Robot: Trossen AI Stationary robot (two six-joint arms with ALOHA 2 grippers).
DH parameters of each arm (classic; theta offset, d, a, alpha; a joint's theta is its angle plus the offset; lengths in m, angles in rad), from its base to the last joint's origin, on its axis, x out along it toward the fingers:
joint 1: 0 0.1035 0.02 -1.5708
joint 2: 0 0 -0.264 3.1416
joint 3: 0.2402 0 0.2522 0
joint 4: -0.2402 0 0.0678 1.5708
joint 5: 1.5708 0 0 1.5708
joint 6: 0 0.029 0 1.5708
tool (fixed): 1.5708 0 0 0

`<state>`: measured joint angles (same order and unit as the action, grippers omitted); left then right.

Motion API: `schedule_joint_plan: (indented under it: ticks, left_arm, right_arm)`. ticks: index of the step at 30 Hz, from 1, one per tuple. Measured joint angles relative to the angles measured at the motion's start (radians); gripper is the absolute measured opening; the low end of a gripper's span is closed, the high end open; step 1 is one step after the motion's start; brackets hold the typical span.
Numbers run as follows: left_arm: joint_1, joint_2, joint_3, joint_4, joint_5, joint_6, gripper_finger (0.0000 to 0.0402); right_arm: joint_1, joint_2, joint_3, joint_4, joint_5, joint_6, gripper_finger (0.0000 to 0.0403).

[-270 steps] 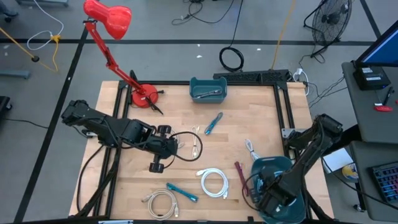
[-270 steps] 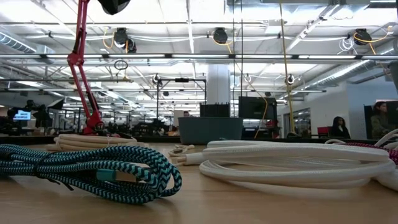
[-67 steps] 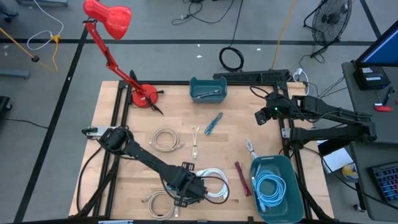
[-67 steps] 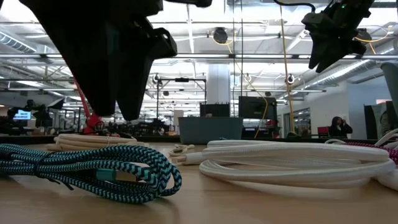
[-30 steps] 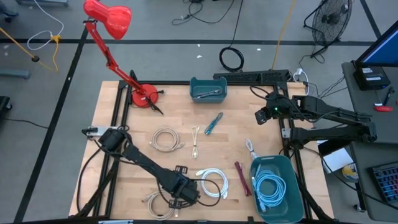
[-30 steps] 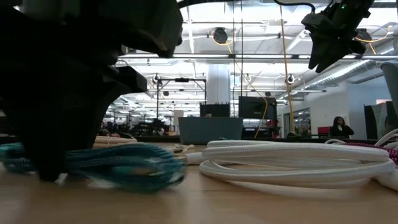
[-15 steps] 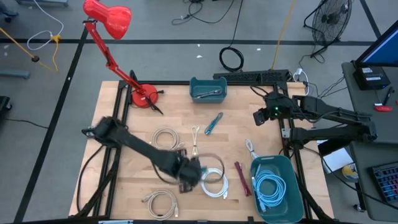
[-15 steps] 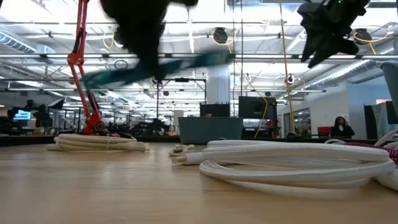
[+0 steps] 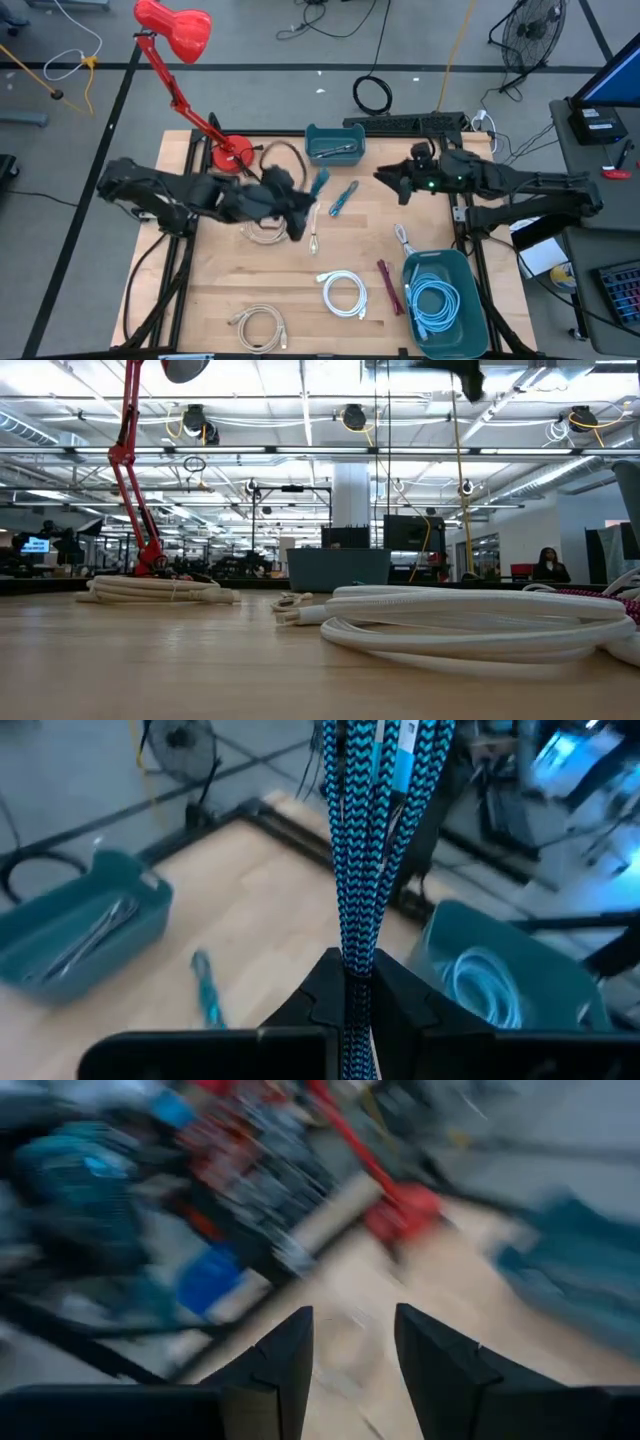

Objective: Pick & Place USB Port
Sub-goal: Put the bottom blue and white charger cable into the top blue bin

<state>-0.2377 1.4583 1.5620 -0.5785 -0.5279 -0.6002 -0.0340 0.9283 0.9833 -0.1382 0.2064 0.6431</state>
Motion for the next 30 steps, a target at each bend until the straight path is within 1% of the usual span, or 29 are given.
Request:
schedule_joint_plan:
  ticks: [3, 7, 10, 15, 18, 27, 30]
  left_arm:
    - [0.028, 0.002, -0.001, 0.076, 0.040, 0.050, 0.0022]
    - [0.053, 0.008, -0.001, 0.162, 0.079, 0.077, 0.0022]
    - [0.067, 0.017, -0.002, 0.174, 0.106, 0.093, 0.0022]
    - [0.082, 0.031, -0.002, 0.167, 0.144, 0.092, 0.0022]
    - [0.078, 0.045, -0.001, 0.183, 0.161, 0.089, 0.0022]
    - [0.068, 0.065, -0.002, 0.194, 0.165, 0.095, 0.0022]
    - [0.080, 0.072, -0.001, 0.240, 0.193, 0.102, 0.0022]
  right_arm:
    - [0.041, 0.062, 0.000, 0.205, -0.002, -0.042, 0.0143]
    - [0.092, 0.160, 0.000, 0.402, -0.004, -0.064, 0.0157]
    - [0.120, 0.228, 0.000, 0.504, -0.028, -0.064, 0.0171]
    - [0.159, 0.299, -0.001, 0.636, -0.013, -0.097, 0.0192]
    - [0.167, 0.310, -0.001, 0.673, 0.003, -0.107, 0.0198]
    - [0.167, 0.309, -0.001, 0.688, 0.028, -0.110, 0.0201]
    - [0.167, 0.309, -0.001, 0.688, 0.031, -0.113, 0.0200]
